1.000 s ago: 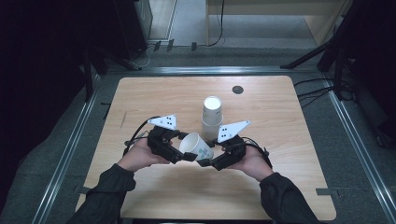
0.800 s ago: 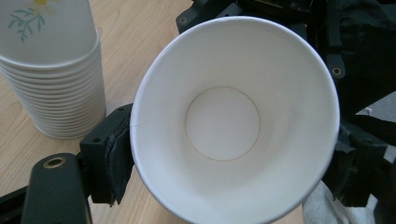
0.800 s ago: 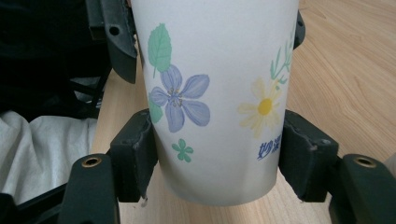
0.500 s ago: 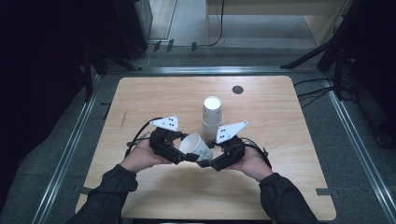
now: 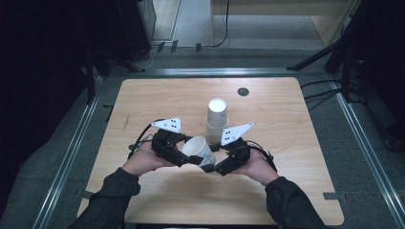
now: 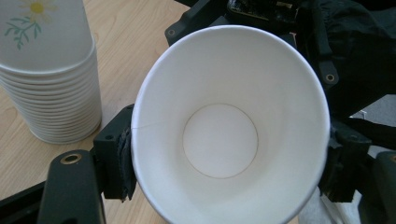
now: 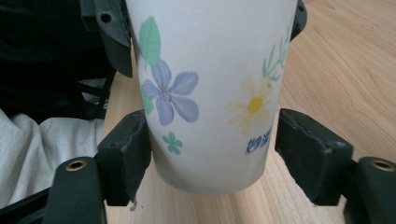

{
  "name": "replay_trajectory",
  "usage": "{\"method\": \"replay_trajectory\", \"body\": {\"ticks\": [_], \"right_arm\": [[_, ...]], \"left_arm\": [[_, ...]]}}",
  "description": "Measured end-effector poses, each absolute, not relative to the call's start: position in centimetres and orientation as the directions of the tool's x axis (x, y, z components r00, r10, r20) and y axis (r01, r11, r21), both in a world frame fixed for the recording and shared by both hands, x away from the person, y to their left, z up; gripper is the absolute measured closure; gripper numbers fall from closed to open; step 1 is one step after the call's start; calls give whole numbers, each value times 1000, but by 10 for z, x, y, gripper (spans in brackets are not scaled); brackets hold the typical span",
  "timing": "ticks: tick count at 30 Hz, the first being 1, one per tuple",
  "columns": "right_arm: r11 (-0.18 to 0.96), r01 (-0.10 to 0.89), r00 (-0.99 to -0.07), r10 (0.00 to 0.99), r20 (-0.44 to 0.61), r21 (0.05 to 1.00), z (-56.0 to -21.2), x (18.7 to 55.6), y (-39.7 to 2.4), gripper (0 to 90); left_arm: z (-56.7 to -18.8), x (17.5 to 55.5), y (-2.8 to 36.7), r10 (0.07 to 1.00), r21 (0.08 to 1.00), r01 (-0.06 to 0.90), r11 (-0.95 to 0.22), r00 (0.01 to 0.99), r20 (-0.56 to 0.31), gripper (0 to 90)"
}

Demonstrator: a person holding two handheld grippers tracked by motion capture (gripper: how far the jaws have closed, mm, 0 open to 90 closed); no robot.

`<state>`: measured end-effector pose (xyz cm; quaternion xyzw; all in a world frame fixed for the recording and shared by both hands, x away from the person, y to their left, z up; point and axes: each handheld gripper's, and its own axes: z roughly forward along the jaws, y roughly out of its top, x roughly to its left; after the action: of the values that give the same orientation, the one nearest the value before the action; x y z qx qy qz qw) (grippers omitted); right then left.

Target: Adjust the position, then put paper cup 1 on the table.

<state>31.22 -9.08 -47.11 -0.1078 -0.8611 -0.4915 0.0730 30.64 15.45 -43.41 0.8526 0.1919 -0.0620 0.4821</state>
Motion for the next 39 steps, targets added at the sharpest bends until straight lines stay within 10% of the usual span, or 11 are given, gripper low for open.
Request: {"method": "replay_trajectory", "body": {"ticks": [39], "right_arm": [[496,265,-956,245,159,827,-473,314,-108,242]], "left_arm": [[-415,318,211,414,755,419,-504,885,-214,239]]}}
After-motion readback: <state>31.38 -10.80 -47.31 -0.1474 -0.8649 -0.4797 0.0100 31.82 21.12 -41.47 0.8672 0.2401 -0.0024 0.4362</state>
